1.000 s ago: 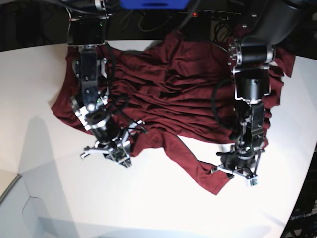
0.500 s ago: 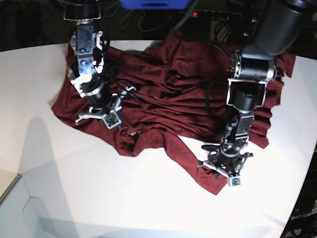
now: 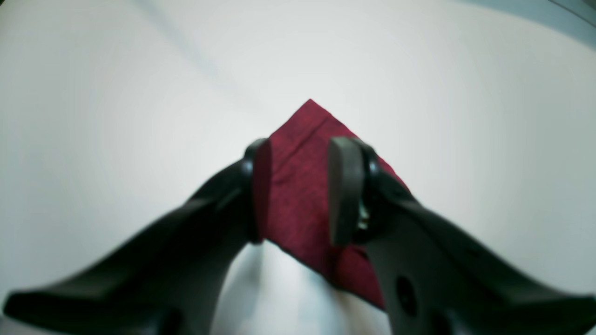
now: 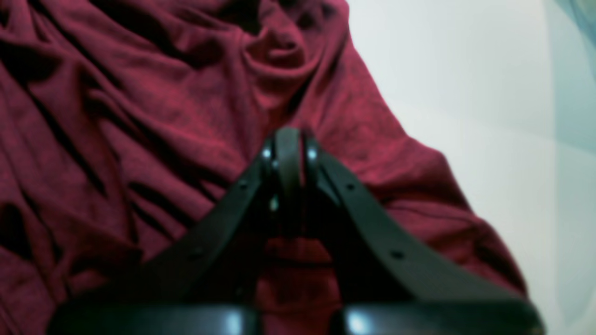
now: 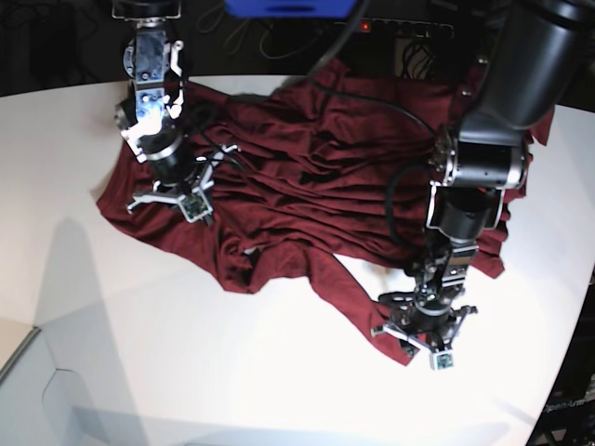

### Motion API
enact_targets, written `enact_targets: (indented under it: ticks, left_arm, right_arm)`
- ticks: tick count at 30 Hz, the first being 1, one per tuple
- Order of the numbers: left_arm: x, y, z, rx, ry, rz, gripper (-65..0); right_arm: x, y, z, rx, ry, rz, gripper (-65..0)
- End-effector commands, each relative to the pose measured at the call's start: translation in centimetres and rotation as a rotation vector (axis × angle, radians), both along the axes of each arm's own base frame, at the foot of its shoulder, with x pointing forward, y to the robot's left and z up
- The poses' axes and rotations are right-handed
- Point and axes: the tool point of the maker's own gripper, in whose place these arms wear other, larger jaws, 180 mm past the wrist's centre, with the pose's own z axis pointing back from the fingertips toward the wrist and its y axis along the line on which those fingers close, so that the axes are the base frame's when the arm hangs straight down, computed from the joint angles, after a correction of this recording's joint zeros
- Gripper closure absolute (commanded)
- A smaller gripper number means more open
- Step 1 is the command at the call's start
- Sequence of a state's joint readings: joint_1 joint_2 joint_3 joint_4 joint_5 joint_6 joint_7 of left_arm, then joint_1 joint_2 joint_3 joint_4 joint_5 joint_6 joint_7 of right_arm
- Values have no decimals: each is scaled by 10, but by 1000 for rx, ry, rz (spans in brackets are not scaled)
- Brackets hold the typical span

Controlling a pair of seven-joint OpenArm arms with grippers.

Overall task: Layout the t-shirt on the table in an organized manner, then fold the t-shirt properly
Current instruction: 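Grasp the shirt fabric with both grippers near the long sleeve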

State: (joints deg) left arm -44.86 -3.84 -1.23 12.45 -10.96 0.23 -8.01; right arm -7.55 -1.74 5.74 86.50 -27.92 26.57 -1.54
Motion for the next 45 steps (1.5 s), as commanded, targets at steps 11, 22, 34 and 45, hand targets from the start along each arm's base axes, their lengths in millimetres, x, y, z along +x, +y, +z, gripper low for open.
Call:
enact_targets:
  ticks: [11, 22, 34, 45]
  left_arm:
    - [-5, 16, -13, 58, 132, -27, -204]
    - [-47, 37, -63, 164, 329, -64, -204]
    - [-82, 97, -83, 196, 482, 8, -200]
    - [-102, 158, -77, 29, 455, 197, -199]
  right_arm:
    - [6, -4, 22, -1, -73, 5, -23]
    - [5, -4, 22, -1, -75, 5, -23]
    - [60, 19, 66, 73, -197, 2, -23]
    - [144, 83, 44, 213, -66, 71, -23]
